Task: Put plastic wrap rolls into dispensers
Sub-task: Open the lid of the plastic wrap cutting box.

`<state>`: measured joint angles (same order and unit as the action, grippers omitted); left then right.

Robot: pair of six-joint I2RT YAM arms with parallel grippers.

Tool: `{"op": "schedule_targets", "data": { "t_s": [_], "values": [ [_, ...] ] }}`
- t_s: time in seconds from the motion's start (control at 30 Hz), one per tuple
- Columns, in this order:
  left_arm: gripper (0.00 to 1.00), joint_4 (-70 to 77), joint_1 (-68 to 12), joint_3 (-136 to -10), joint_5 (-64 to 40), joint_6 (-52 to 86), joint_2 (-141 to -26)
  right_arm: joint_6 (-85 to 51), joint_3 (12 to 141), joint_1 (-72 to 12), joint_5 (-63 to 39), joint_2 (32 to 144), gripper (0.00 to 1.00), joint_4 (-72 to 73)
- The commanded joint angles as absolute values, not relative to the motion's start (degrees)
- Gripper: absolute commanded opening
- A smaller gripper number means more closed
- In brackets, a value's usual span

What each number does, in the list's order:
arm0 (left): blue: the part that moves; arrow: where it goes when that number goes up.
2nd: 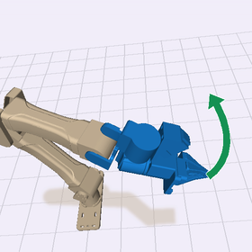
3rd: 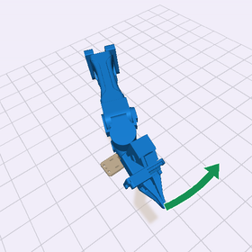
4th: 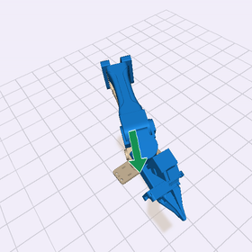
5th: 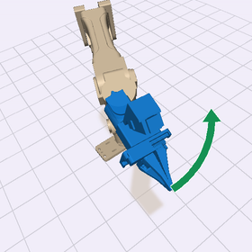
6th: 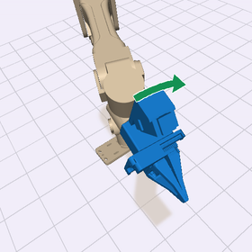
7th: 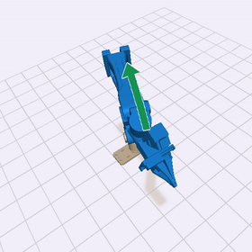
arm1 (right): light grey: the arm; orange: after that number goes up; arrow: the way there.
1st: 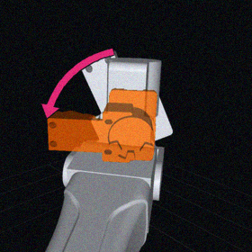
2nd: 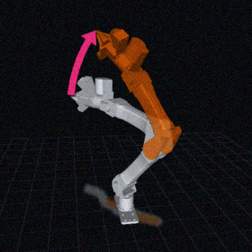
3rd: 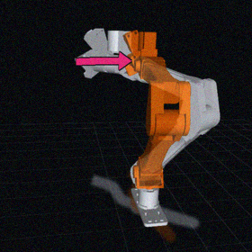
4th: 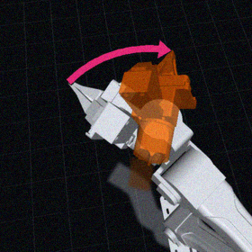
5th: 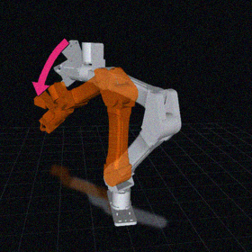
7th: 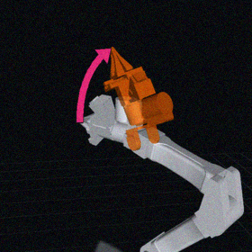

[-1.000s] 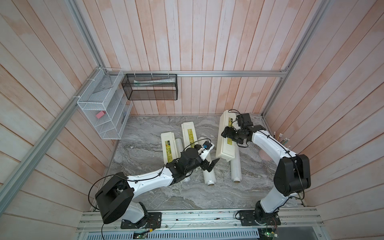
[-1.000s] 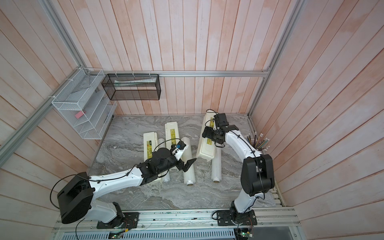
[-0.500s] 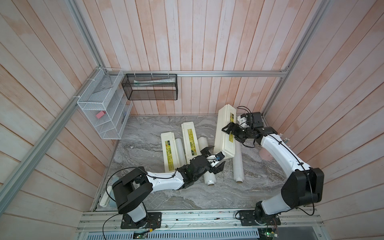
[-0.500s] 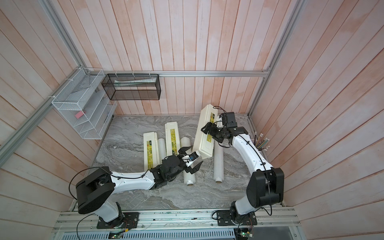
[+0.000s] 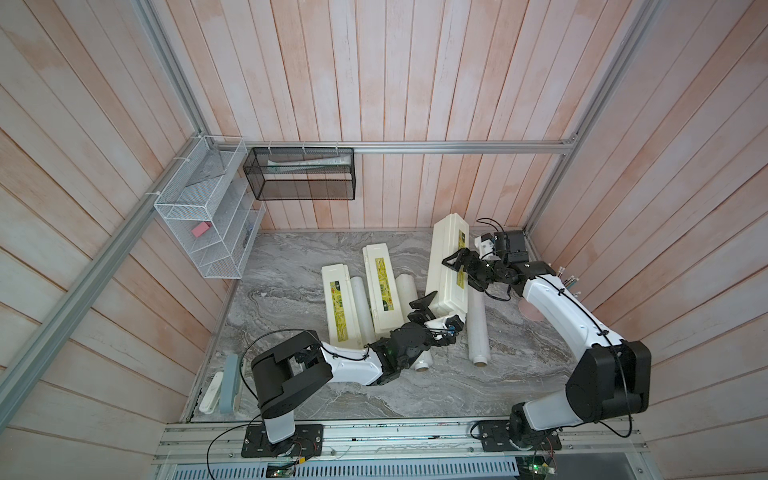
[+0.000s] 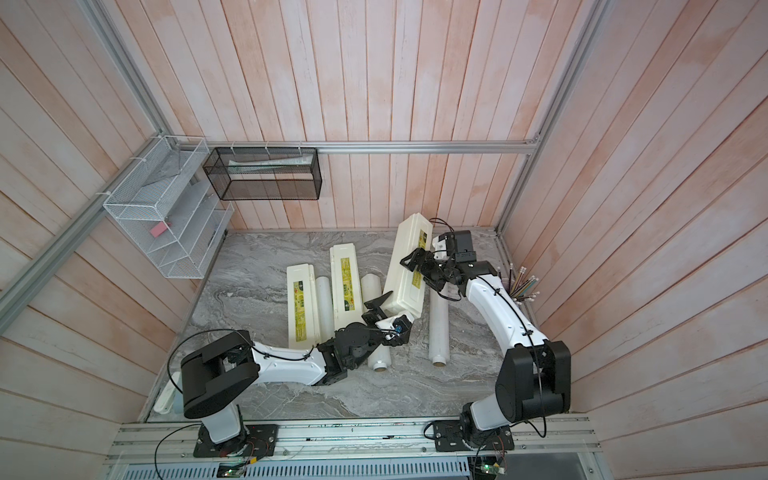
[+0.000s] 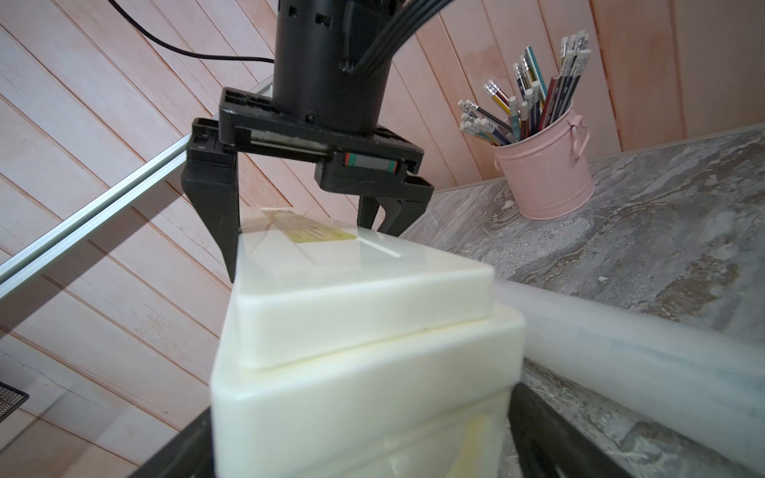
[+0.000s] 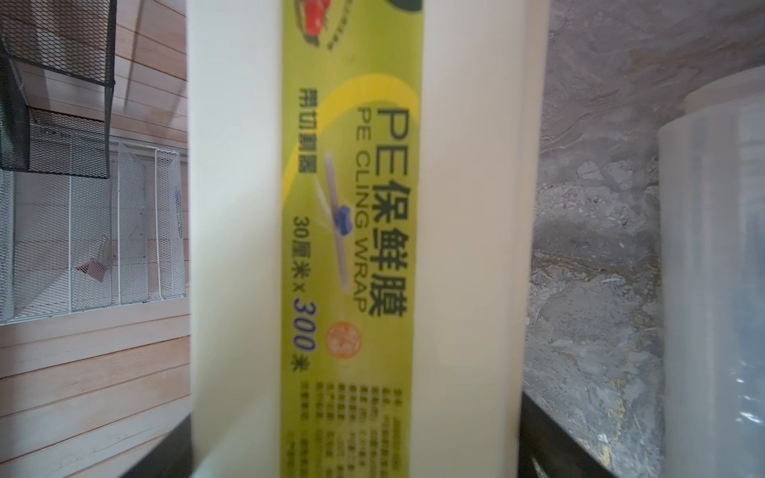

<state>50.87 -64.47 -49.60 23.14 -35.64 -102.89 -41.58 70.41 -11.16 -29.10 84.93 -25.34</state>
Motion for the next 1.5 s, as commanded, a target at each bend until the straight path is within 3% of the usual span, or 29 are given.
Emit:
{"op": "schedule_targets", "data": {
  "t_s": [0.0,0.77,0.93,1.13,1.47],
  "values": [
    [1.0,54.03,-64.43,-51.41,25.44,-37.7,-103.96,-42.89,70.89,-11.34,-32.75,82.71,0.76,-22.72],
    [0.99,54.82,-64.42,-56.45,32.73,-40.6,-109.69,-43.08,70.67,-11.25,-34.98,82.09,0.77,-22.93],
    [0.83,56.96,-64.43,-55.94,34.31,-41.0,-110.03,-43.89,69.7,-10.71,-36.23,81.96,0.78,-21.43],
    [0.53,57.39,-64.42,-55.41,34.85,-40.64,-110.3,-43.69,69.68,-9.73,-36.79,82.0,0.77,-20.83],
    [0.5,58.1,-64.42,-53.6,35.39,-38.39,-108.99,-41.22,70.54,-4.42,-41.65,82.35,0.76,-21.72]
  ]
}}
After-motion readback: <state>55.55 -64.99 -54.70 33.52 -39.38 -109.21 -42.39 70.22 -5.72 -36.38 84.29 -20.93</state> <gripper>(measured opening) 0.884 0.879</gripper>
